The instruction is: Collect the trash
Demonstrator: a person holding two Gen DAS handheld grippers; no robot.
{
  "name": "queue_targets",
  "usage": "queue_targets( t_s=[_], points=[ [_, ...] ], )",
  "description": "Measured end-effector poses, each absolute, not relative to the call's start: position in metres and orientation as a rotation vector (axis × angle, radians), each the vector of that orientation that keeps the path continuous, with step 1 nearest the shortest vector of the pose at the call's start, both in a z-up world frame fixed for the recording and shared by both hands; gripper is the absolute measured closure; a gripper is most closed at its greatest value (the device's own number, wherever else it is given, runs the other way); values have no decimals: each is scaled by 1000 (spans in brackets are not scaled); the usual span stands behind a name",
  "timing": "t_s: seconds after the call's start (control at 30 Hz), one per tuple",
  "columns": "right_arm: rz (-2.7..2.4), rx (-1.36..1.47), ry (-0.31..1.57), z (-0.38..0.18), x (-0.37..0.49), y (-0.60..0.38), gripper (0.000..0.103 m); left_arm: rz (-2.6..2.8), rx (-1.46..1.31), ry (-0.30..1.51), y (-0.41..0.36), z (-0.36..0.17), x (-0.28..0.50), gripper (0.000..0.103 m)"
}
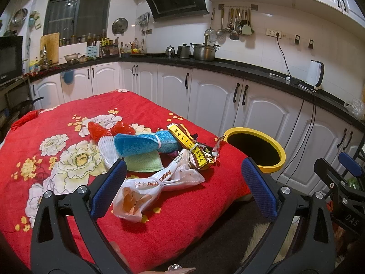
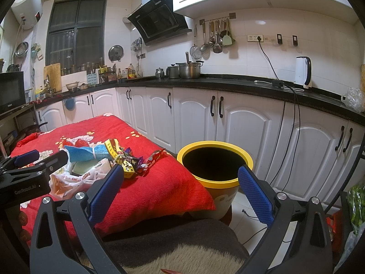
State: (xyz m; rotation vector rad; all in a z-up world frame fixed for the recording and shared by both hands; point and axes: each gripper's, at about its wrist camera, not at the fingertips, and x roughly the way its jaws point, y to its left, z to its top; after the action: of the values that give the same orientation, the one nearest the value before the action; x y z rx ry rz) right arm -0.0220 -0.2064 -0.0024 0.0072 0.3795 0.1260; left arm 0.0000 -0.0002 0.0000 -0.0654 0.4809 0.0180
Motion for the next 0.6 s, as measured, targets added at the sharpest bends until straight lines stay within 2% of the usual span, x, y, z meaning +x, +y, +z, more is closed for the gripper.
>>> queue_targets(
  t_s=[0.6],
  points=[
    [129, 6, 381, -2, -22, -205, 6, 11, -71, 485, 0, -1, 0, 11]
  ],
)
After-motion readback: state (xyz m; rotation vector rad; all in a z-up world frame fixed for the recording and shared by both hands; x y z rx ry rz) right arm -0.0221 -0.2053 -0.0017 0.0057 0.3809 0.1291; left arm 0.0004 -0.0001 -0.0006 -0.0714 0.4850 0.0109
